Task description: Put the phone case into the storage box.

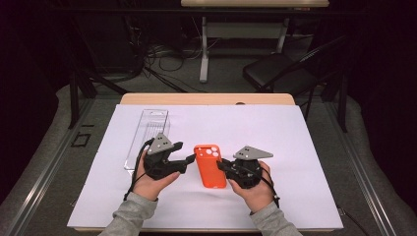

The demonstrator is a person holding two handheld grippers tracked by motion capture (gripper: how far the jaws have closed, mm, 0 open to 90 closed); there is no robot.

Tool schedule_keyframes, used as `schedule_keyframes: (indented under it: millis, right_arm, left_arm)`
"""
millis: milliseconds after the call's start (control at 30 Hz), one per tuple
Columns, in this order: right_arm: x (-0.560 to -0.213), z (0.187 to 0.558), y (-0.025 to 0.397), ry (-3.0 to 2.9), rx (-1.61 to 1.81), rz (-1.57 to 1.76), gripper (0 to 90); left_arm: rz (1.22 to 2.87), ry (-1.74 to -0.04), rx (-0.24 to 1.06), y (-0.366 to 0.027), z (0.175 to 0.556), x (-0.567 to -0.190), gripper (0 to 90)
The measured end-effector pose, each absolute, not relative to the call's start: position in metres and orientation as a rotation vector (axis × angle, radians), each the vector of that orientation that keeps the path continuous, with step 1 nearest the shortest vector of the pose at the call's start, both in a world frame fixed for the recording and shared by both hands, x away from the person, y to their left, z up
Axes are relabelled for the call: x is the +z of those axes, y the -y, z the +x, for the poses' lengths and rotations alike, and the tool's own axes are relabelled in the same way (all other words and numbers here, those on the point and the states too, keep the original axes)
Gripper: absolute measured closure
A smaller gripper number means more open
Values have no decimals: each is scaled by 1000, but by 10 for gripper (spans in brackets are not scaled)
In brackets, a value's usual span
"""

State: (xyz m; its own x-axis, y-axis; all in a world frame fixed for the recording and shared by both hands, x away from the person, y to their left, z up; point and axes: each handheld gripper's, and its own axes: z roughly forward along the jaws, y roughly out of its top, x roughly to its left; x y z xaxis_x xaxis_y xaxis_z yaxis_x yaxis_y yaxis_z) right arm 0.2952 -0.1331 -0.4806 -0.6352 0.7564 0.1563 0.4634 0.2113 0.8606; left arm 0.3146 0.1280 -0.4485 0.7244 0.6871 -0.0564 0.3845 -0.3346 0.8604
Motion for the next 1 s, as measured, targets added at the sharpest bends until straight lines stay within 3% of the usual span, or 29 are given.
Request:
schedule_keyframes:
  millis: [1000]
  right_arm:
    - [-475, 297, 100, -2236, 1361, 1129, 823]
  left_arm:
    - [1993, -828, 487, -134, 317, -450, 475]
